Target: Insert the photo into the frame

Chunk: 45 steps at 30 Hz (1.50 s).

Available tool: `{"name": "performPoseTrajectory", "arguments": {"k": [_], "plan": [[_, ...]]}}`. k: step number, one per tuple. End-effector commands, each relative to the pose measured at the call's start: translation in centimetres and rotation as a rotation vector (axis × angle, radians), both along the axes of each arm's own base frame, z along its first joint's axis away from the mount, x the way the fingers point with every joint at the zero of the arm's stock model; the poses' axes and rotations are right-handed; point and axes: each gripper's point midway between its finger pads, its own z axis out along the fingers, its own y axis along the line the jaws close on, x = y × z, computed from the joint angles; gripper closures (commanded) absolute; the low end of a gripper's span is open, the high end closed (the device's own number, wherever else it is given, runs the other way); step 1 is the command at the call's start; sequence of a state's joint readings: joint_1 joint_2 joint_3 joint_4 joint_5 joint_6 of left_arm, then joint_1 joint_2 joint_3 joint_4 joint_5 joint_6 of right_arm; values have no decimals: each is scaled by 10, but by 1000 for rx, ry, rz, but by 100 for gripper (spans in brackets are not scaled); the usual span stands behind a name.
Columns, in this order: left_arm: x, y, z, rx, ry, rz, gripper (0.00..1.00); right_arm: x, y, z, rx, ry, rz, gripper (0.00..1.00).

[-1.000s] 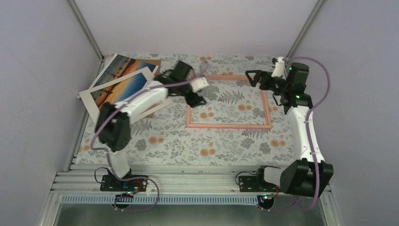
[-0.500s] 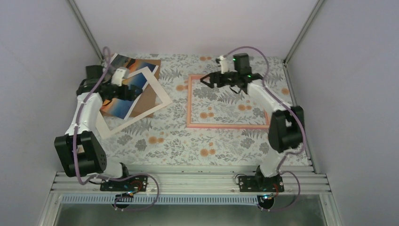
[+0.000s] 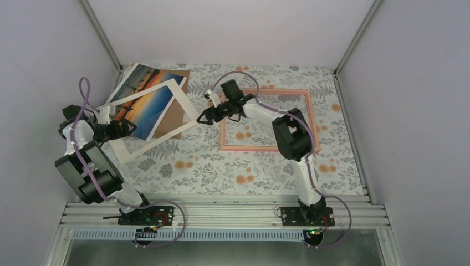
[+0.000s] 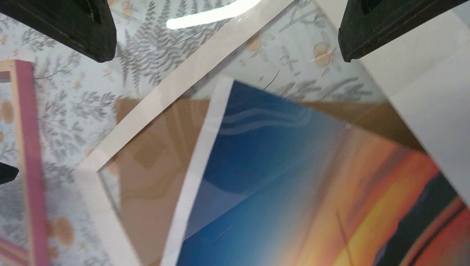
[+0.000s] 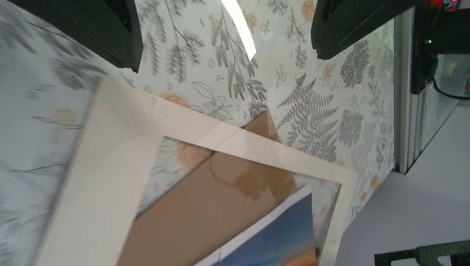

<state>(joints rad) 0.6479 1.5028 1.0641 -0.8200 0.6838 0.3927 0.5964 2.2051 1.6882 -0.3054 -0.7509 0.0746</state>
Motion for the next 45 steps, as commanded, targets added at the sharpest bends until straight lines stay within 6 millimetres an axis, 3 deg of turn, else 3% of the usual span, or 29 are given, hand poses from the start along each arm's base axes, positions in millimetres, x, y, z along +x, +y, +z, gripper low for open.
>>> {"name": "performPoseTrajectory", "arguments": {"k": [1, 6, 11, 18, 22, 27, 32, 36, 42, 45], "plan": [[-15, 9, -30, 17, 86, 14, 0, -6, 30, -15, 17, -12, 51, 26], [-14, 24, -56, 7, 154, 69, 2, -8, 45, -42, 13, 34, 44, 28], [-14, 29, -64, 22, 180, 51, 4, -7, 47, -64, -19, 60, 28, 29], [-49, 53, -67, -12, 221, 128, 4, -8, 46, -92, -45, 123, 2, 30], [-61, 64, -71, 25, 261, 142, 3, -5, 44, -101, -65, 118, -16, 30], [-68, 65, -86, 19, 309, 128, 2, -4, 44, -111, -81, 135, -21, 32], [-56, 43, -97, -96, 280, 36, 9, -4, 44, -120, -92, 148, -23, 32], [-35, 35, -81, -162, 183, 6, 19, -5, 43, -127, -101, 153, -17, 34], [-7, 34, -49, -183, 63, -6, 49, -7, 44, -134, -101, 168, -8, 35], [3, 31, -40, -187, 36, -15, 55, -6, 45, -133, -97, 166, -6, 35]]}}
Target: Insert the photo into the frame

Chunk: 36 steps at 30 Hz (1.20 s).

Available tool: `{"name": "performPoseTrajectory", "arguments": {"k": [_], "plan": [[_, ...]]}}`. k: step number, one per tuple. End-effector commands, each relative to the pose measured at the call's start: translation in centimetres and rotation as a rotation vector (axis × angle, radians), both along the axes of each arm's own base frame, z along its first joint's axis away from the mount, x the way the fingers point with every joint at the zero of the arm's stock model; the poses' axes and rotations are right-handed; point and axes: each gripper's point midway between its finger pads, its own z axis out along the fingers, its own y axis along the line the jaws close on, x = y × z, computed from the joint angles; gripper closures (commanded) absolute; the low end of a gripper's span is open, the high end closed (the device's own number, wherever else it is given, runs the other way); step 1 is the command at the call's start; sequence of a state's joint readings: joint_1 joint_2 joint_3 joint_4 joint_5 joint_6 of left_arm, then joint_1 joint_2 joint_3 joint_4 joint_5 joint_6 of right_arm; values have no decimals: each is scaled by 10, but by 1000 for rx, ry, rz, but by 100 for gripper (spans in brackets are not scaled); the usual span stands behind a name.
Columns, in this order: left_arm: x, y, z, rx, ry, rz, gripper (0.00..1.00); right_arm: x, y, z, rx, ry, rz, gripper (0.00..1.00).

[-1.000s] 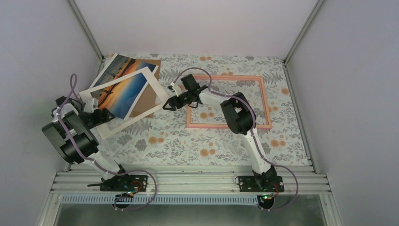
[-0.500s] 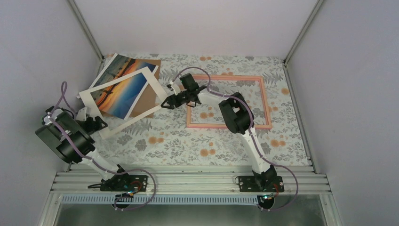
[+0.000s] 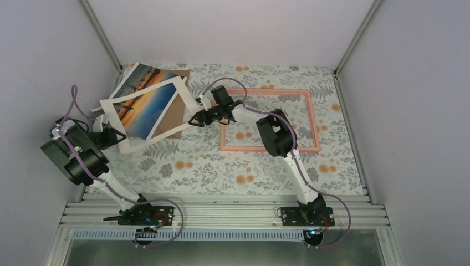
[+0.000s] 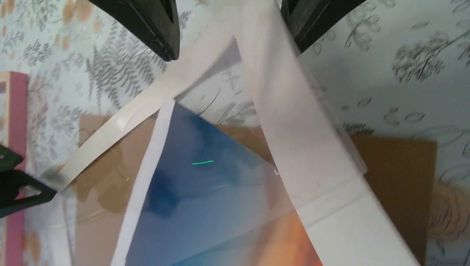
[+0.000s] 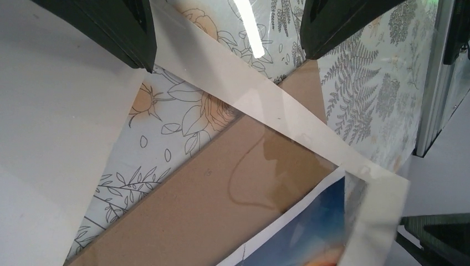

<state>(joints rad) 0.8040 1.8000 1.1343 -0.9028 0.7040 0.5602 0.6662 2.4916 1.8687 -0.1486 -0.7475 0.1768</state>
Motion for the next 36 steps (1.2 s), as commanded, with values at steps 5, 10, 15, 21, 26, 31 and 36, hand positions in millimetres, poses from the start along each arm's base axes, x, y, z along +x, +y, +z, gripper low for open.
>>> {"name": "performPoseTrajectory", "arguments": {"k": [5, 10, 15, 21, 26, 31, 36], "plan": [[32, -18, 32, -63, -129, -34, 61, -18, -12, -59, -118, 119, -9, 35], [39, -7, 25, -29, -109, 9, 68, -19, -12, -56, -110, 124, -4, 35], [42, -2, 38, 5, -133, 16, 88, -21, -8, -35, -52, 117, 23, 32], [51, -4, 57, -75, -146, 86, 98, -15, -14, 33, 69, -86, 44, 20], [58, -8, 69, -144, -148, 145, 98, -29, -14, 76, 101, -462, 84, 15], [59, -8, 77, -187, -125, 186, 98, -72, 1, 69, 94, -704, 212, 12], [63, -7, 86, -248, -114, 238, 98, -124, 8, 57, 124, -908, 360, 10]]}}
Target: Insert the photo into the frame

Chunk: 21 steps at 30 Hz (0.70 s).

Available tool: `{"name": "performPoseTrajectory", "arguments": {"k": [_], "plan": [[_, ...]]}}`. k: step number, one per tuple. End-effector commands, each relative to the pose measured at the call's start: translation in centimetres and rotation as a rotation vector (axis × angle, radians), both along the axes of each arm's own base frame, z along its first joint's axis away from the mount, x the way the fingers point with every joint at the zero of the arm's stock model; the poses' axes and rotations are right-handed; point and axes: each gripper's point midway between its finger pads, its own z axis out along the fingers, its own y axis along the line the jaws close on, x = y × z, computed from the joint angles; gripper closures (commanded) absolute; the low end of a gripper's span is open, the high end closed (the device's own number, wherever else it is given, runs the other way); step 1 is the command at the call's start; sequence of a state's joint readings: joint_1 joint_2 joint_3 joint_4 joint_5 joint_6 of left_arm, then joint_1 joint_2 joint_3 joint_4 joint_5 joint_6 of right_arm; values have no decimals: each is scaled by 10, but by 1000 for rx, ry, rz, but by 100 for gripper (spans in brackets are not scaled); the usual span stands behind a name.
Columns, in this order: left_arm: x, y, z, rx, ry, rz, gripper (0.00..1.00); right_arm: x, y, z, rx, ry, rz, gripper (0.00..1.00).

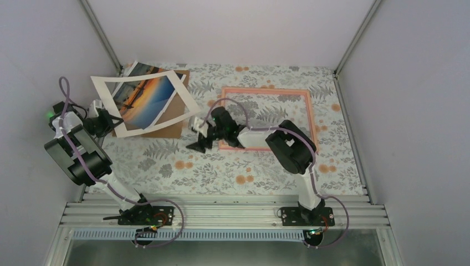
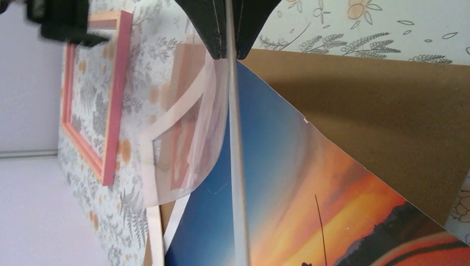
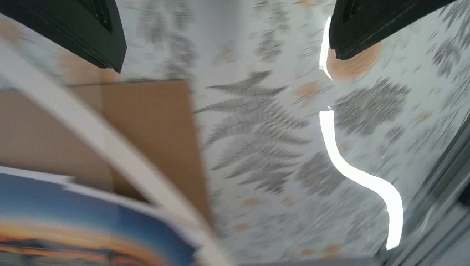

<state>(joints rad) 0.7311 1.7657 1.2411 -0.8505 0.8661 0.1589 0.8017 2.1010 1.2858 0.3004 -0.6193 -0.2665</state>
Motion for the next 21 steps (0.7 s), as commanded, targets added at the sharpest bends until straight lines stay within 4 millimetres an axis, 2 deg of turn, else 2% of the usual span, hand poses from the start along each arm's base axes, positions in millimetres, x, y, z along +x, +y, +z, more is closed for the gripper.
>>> {"name": "performPoseTrajectory", "arguments": {"k": [1, 3, 7, 15, 17, 21], "plan": [[12, 4, 28, -52, -47, 55, 98, -39, 10, -5, 22, -307, 142, 10], [11, 4, 29, -71, -36, 73, 98, -55, 10, -12, 12, -353, 184, 10], [10, 2, 31, -118, -26, 98, 98, -74, 12, -21, -1, -427, 219, 1], [7, -2, 37, -201, -44, 119, 98, -85, 24, -24, 11, -628, 128, 0], [5, -3, 39, -217, -50, 121, 98, -90, 29, -25, 15, -681, 116, 2], [3, -5, 42, -242, -45, 132, 98, -87, 43, -27, 7, -775, 57, 7]]}}
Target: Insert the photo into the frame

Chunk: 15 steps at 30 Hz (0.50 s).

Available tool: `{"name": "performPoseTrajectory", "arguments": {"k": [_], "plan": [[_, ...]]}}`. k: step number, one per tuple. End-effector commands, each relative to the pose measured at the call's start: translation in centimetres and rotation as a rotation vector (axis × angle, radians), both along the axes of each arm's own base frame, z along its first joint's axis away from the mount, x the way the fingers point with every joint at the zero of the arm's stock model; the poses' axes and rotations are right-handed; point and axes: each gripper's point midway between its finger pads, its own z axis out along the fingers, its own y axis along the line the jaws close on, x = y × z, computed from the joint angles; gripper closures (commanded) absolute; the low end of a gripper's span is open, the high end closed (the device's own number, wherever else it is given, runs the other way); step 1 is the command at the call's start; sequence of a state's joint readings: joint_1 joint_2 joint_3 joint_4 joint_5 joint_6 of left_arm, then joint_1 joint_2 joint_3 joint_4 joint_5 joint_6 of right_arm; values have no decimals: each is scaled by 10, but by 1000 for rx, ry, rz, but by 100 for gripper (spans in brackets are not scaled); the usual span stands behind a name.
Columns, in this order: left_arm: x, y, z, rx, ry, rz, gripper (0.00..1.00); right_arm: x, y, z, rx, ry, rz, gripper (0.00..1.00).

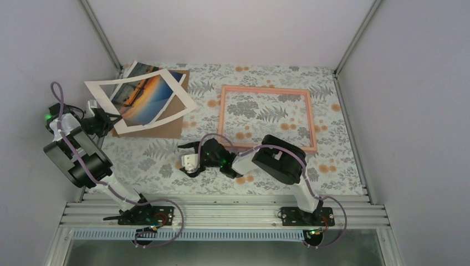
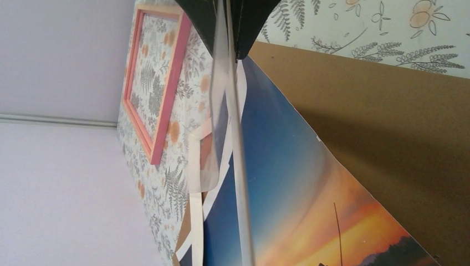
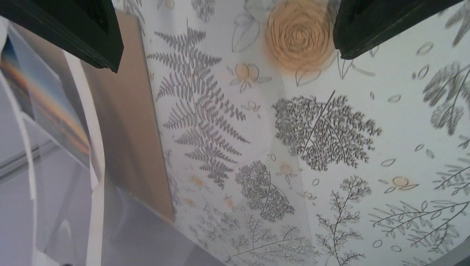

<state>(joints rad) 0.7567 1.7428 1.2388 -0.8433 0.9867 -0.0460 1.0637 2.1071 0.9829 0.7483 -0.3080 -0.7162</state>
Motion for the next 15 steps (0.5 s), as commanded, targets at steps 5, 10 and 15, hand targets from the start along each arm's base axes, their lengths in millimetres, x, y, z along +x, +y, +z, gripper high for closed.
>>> {"name": "performPoseTrajectory", "arguments": {"k": [5, 10, 15], "plan": [[-2, -6, 21, -79, -56, 28, 98, -1, 25, 5, 60, -212, -53, 9], [-4, -11, 24, -116, -68, 28, 98, -24, 38, -2, 56, -220, -13, 9], [-7, -15, 22, -137, -62, 27, 98, -8, 53, 0, 76, -270, -102, 12]]}}
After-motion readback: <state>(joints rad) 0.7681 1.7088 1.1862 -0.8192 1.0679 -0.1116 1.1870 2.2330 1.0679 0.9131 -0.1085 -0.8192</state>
